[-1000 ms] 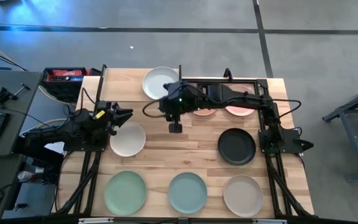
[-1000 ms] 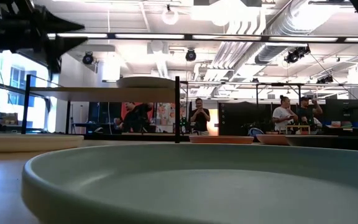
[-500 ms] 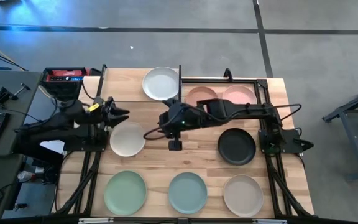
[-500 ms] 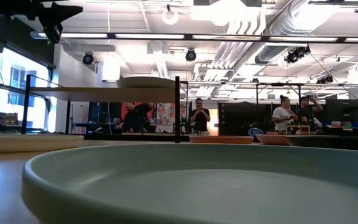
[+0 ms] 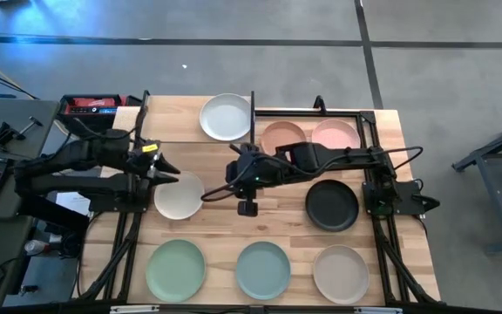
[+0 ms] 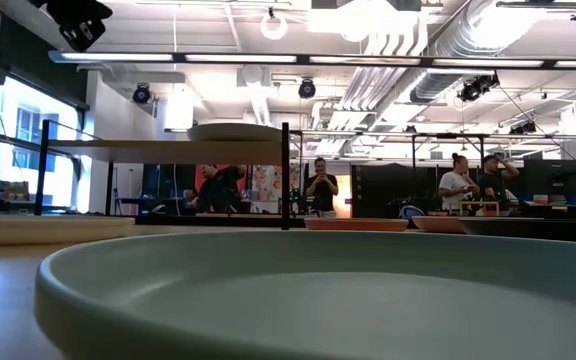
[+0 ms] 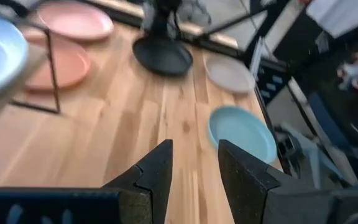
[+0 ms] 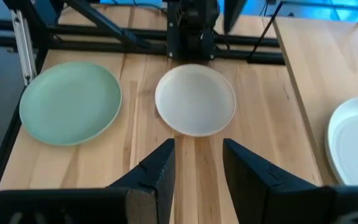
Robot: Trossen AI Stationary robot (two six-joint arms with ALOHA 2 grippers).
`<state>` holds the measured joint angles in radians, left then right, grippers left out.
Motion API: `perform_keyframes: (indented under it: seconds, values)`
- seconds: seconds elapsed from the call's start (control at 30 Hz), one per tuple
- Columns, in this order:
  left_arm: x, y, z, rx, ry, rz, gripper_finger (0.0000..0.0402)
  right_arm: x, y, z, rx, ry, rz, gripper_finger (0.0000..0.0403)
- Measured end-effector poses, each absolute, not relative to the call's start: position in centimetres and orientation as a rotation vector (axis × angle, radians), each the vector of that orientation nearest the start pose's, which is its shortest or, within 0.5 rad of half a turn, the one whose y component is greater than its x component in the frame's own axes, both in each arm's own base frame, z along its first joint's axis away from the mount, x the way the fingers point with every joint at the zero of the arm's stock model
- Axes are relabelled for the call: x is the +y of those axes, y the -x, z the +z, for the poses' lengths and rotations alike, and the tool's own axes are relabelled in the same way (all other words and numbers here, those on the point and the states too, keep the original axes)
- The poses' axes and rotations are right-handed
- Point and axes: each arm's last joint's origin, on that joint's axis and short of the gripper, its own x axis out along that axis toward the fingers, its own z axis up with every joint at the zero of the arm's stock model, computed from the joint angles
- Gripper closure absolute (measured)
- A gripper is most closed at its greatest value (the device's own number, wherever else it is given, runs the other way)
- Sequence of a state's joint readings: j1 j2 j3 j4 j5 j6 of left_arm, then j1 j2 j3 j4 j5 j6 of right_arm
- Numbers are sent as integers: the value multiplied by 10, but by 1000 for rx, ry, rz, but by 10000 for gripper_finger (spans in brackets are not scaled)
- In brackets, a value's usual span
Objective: Place and stack plates onto a shelf
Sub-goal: Stack the green plate on top of the light blue plate on the shelf
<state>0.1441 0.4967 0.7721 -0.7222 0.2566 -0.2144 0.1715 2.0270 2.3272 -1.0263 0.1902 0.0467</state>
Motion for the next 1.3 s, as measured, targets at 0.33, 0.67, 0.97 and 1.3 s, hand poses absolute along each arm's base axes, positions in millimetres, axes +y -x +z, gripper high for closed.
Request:
perform_keyframes:
  seconds: [0.33, 0.67, 0.97, 1.3]
  values:
    - [-13, -123, 299, 714, 386, -183, 282, 66, -413, 399, 812, 124, -26, 289]
    - [-51, -156, 272, 988, 376, -297, 282, 64, -406, 394, 905, 171, -13, 289]
    - [-85, -172, 244, 1194, 327, -295, 282, 64, -403, 391, 947, 171, 1, 289]
    - [-112, -189, 209, 1345, 260, -271, 282, 65, -402, 391, 954, 156, 34, 289]
